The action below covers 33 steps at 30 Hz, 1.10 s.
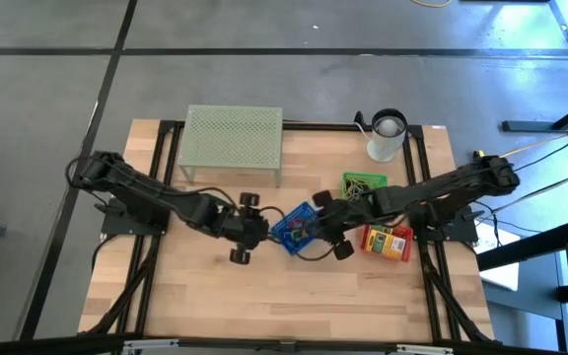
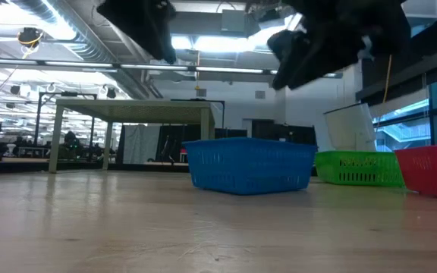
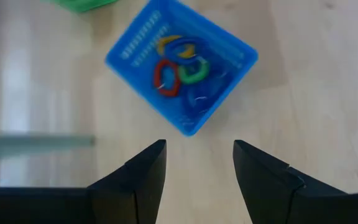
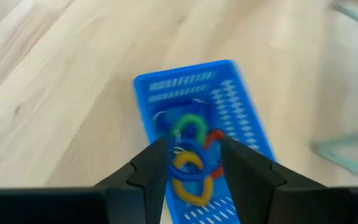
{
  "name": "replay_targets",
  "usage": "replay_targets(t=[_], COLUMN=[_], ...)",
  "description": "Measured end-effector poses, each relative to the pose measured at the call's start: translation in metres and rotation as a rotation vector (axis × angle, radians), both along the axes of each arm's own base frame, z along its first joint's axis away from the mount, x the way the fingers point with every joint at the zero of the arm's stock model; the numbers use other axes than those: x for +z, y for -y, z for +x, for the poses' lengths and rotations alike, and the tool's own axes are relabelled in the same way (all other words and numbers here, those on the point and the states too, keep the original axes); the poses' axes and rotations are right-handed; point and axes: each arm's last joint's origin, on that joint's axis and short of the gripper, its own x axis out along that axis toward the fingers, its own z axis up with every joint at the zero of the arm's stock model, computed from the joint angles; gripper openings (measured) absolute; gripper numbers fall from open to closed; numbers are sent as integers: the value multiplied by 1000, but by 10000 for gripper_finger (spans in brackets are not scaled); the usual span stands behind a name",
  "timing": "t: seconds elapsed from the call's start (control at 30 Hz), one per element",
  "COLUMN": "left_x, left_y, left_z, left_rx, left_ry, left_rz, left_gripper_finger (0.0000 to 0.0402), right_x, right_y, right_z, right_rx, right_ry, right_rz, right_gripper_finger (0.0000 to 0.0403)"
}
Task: Pick & Place Office Desk Supplies
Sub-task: Put the blue bin on the shelf
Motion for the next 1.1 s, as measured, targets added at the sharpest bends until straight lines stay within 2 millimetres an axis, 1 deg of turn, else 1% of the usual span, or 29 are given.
replay_targets(t=[0.07,0.17,0.27,0.37,0.53,0.7,0.77,0.83,1.1], left_x=[-7,-23,-40,-60,-90,-111,-114,-114,-103], left_y=[-3,-6,-9,-10,-13,-18,-19,-19,-19], left_z=[9,22,34,45,60,65,66,66,64], left_rx=[-60,-148,-226,-294,-338,-324,-322,-329,-331], left_ry=[-14,-69,-111,-160,-207,-265,-278,-282,-261], left_rz=[-14,-33,-6,48,93,113,115,122,114], left_gripper_finger=[184,188,189,189,189,180,167,146,20], right_x=[10,20,23,23,17,16,16,16,16], right_y=[1,3,4,5,0,-7,-10,-14,-25], right_z=[-5,-10,-11,-10,-8,-9,-10,-11,-14], right_rx=[-94,-246,-386,-490,-577,-591,-583,-573,-547], right_ry=[36,74,94,115,152,173,175,176,185], right_rz=[28,108,186,217,152,106,104,105,102], right_gripper_finger=[148,149,149,149,149,149,149,149,149])
